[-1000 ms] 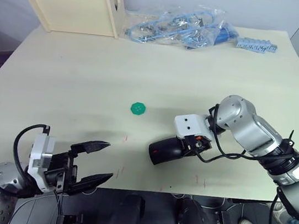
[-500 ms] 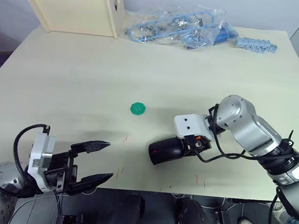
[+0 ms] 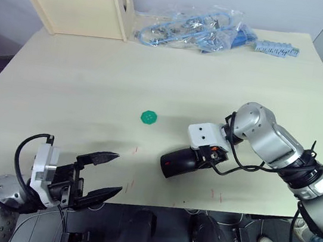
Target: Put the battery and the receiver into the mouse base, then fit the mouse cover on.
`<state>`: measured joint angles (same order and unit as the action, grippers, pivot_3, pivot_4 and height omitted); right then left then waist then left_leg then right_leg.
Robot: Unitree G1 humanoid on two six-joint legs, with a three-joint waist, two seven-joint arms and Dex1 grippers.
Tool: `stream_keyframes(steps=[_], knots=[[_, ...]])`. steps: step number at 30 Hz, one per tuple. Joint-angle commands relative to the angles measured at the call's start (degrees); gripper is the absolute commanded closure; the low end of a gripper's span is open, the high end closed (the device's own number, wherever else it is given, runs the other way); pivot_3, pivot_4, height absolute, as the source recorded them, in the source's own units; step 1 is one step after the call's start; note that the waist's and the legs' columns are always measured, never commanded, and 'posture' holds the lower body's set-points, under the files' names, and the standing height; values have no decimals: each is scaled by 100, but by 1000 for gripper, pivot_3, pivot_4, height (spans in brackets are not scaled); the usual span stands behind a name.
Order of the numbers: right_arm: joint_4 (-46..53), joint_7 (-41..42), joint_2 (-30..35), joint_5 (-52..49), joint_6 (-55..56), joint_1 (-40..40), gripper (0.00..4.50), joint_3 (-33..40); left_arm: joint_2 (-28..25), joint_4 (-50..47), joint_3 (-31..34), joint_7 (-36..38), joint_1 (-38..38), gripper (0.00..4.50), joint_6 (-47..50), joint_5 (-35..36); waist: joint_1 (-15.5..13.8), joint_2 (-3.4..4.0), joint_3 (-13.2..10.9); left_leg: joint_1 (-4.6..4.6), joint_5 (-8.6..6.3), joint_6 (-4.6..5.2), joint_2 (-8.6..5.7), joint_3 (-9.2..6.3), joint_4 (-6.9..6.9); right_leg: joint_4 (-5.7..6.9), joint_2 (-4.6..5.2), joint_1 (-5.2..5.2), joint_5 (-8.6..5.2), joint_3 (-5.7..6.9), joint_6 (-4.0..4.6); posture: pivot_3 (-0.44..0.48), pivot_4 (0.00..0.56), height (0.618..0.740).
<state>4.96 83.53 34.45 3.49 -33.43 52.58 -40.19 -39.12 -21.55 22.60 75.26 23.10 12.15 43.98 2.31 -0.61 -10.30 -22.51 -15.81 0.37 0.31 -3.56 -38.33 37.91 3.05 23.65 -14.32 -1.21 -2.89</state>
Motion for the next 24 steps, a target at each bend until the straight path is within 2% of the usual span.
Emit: stream_keyframes(steps=[1, 4, 5, 6, 18, 21, 24], knots=[[68, 48, -27, -13, 9, 62, 1768, 76, -76, -168, 85, 58, 46, 0, -15, 72, 0, 0, 0, 0, 0, 0, 0, 0, 0, 0, 0, 0, 0, 0, 0, 0, 150, 740], [73, 49, -34, -13, 4, 60, 688, 88, -79, -172, 86, 60, 56, 0, -11, 76, -1, 0, 0, 0, 0, 0, 0, 0, 0, 0, 0, 0, 0, 0, 0, 0, 150, 740], [77, 51, -34, -12, 4, 59, 117, 90, -79, -173, 86, 61, 59, 0, -11, 76, -2, 0, 0, 0, 0, 0, 0, 0, 0, 0, 0, 0, 0, 0, 0, 0, 150, 740], [78, 51, -36, -11, 6, 57, 36, 93, -80, -175, 86, 61, 62, 0, -8, 77, -4, 0, 0, -1, 0, 0, 0, 0, 0, 0, 0, 0, 0, 0, 0, 0, 150, 740], [187, 61, -22, -150, -24, 77, 36, 289, -82, -185, 84, 50, 86, 0, -9, 88, -10, 0, 0, -2, 0, 0, -1, 0, 0, -1, 2, 0, 0, 0, 0, 0, 150, 740], [268, 116, -57, -499, -157, 28, 36, 549, -81, -180, 81, 43, 74, 0, -9, 85, -10, 1, -1, -2, 0, 0, 0, 0, 0, -1, 2, 0, 0, 0, 0, 0, 150, 740], [467, 86, -359, -1356, -395, -175, 36, 1215, -70, -191, 96, 30, 95, 0, -15, 87, -9, 0, 0, -2, 0, 0, 0, -1, 0, -2, 1, 0, 0, 1, 0, 0, 150, 740]])
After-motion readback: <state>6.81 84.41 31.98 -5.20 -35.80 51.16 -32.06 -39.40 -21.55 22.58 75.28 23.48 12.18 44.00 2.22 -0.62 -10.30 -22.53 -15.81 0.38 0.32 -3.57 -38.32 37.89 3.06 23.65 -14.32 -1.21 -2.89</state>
